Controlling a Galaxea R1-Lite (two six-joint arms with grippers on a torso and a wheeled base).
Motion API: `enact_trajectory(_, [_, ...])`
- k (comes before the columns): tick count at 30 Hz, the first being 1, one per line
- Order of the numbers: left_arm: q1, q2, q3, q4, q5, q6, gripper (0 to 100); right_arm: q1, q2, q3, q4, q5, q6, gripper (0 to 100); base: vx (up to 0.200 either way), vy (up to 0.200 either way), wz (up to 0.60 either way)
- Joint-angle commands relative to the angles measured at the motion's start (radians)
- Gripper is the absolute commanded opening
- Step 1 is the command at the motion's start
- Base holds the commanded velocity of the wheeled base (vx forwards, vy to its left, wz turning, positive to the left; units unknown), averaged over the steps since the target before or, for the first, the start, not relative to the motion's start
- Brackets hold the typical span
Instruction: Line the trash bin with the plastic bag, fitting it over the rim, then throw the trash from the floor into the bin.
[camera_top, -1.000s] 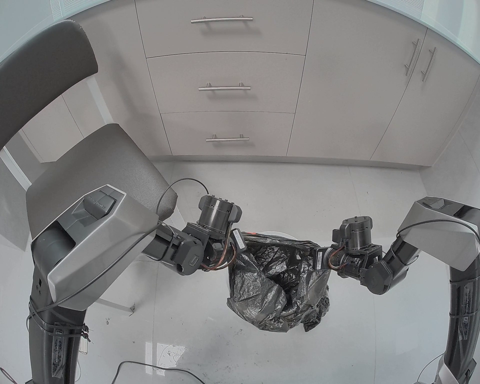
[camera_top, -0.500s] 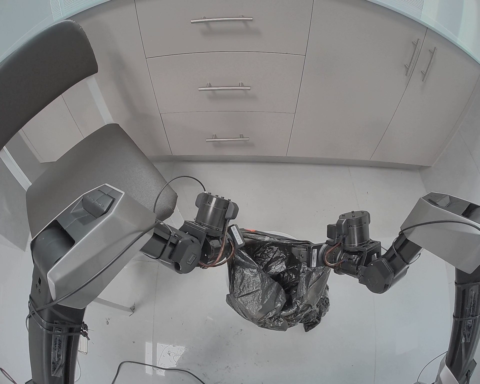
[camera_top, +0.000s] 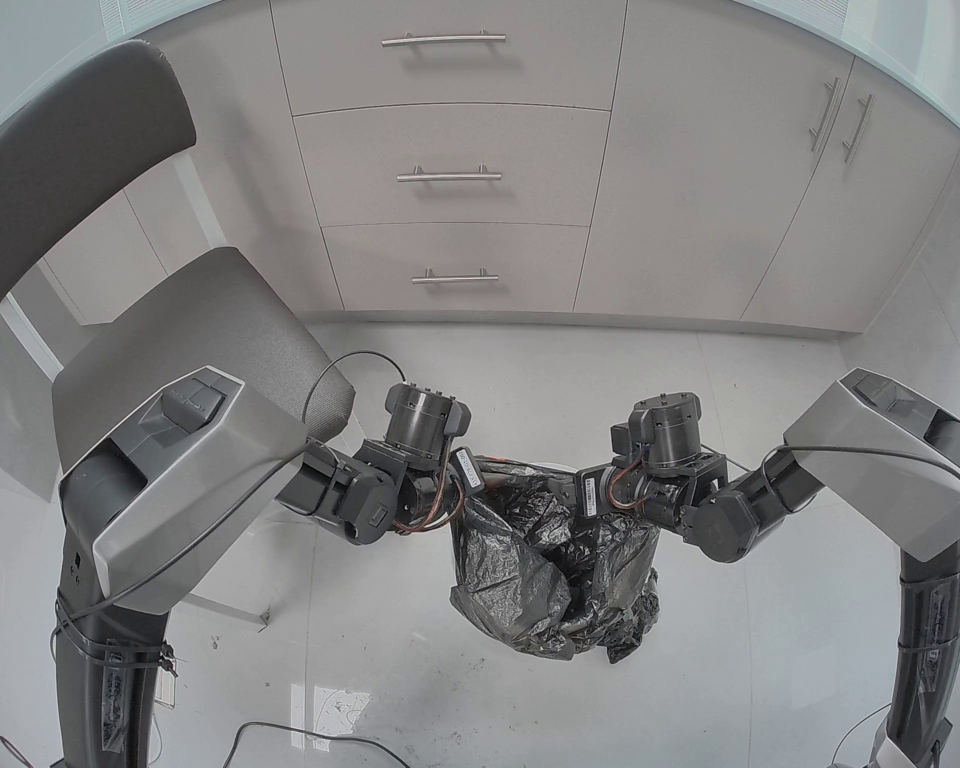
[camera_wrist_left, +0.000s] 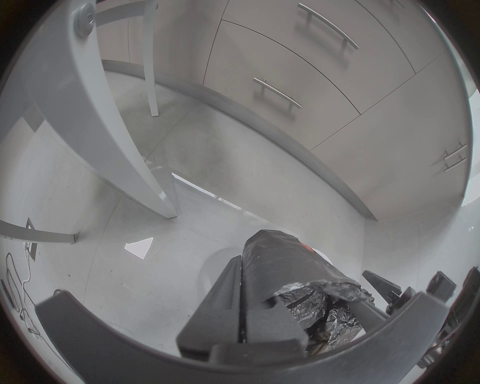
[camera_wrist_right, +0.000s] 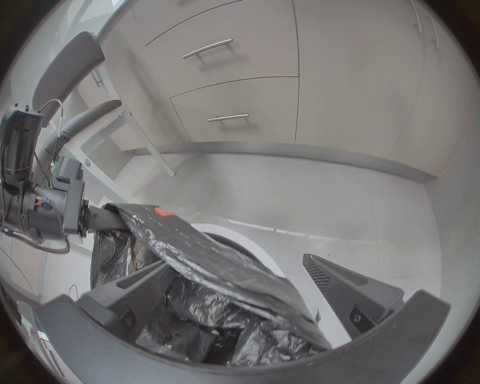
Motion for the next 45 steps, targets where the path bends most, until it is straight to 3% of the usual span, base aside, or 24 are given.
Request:
enact_trajectory(1, [0.006,-0.002,0.0,-0.001,-0.006,0.0,0,0.003,0.062,-0.057,0.021,-0.006,-0.006,100,0.0,0.0,0.0])
enact_trajectory(14, [0.009,0.004,0.001,0.0,-0.011,0.009,0,-0.02,0.114,-0.181,0.052,-0.039,-0.012,100,0.0,0.0,0.0])
enact_trajectory(29, [0.018,0.05,0.055,-0.11,-0.009,0.149,0,-0.046,0.218,-0.336,0.061,-0.071,-0.014,100,0.0,0.0,0.0])
enact_trajectory(42, [0.015,0.054,0.063,-0.113,-0.009,0.159,0,-0.049,0.221,-0.344,0.061,-0.089,-0.014,100,0.0,0.0,0.0])
enact_trajectory(43, [0.015,0.053,0.064,-0.113,-0.009,0.161,100,-0.049,0.221,-0.344,0.061,-0.089,-0.014,100,0.0,0.0,0.0])
enact_trajectory(45, [0.013,0.051,0.066,-0.113,-0.008,0.163,100,-0.049,0.22,-0.341,0.061,-0.089,-0.014,100,0.0,0.0,0.0])
